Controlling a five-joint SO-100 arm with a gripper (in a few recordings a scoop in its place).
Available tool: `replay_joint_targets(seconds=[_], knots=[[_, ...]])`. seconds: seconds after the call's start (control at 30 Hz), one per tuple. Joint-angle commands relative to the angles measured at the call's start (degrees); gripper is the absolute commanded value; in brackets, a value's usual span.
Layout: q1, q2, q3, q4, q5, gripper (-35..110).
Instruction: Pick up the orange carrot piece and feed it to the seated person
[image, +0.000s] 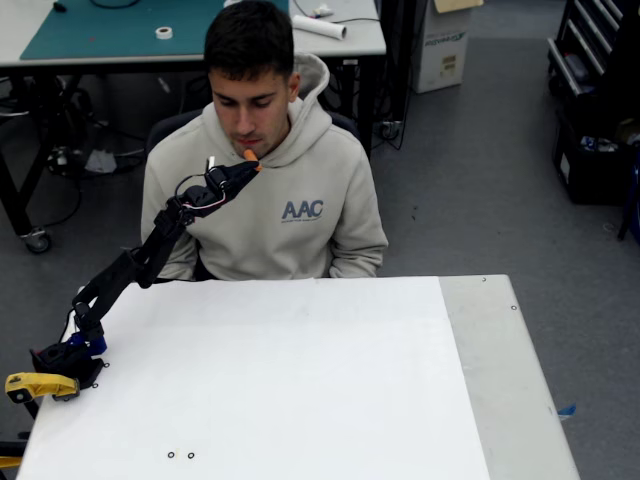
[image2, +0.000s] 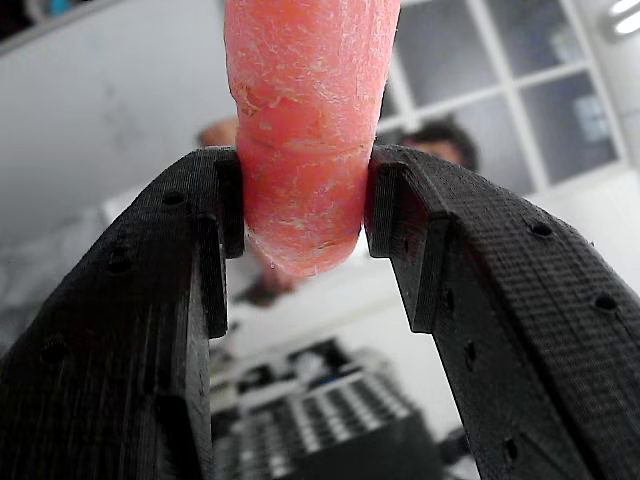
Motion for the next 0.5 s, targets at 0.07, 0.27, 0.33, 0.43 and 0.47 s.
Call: replay_joint_targets(seconds=[0.07, 0.27, 0.33, 0.43, 0.47], knots=[[-1.5, 0.4, -4.3, -9.0, -0.3, -3], [-2.1, 0.0, -4.0, -11.3, -0.4, -3], [-2.1, 0.0, -4.0, -11.3, -0.4, -3], [-2.1, 0.0, -3.9, -11.3, -0.4, -3], [-2.1, 0.0, -3.9, -11.4, -0.4, -3]])
